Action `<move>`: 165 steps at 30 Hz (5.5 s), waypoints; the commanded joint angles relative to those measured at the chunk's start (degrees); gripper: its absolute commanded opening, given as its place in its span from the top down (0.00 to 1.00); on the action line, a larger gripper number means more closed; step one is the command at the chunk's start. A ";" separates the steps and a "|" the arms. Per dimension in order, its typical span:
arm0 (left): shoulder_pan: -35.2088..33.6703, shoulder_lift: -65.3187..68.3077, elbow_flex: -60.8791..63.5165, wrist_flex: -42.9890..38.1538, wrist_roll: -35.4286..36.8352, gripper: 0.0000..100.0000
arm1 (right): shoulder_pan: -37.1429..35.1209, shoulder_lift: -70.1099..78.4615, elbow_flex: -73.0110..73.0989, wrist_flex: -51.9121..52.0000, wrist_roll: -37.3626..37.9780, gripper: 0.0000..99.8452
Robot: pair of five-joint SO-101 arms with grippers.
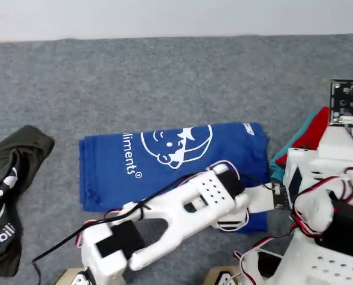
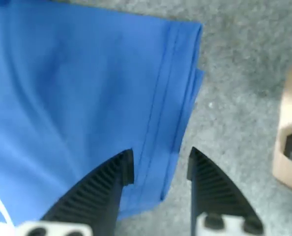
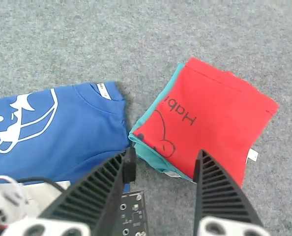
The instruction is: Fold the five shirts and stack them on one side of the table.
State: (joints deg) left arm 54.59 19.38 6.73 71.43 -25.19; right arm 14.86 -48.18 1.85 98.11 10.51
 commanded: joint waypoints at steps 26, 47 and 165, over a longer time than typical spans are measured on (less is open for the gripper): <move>-0.97 21.19 -26.42 12.40 3.08 1.00 | 0.66 -0.22 -4.22 1.27 -0.62 0.80; -16.88 21.89 -42.86 16.00 1.32 0.99 | 0.66 -0.13 -3.96 1.27 -0.62 0.80; -26.11 10.29 -19.12 19.69 3.60 0.93 | 0.48 5.49 -4.04 1.98 -0.53 0.80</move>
State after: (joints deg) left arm 28.75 30.81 -10.33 90.42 -21.76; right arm 14.86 -42.99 -0.09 100.22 10.51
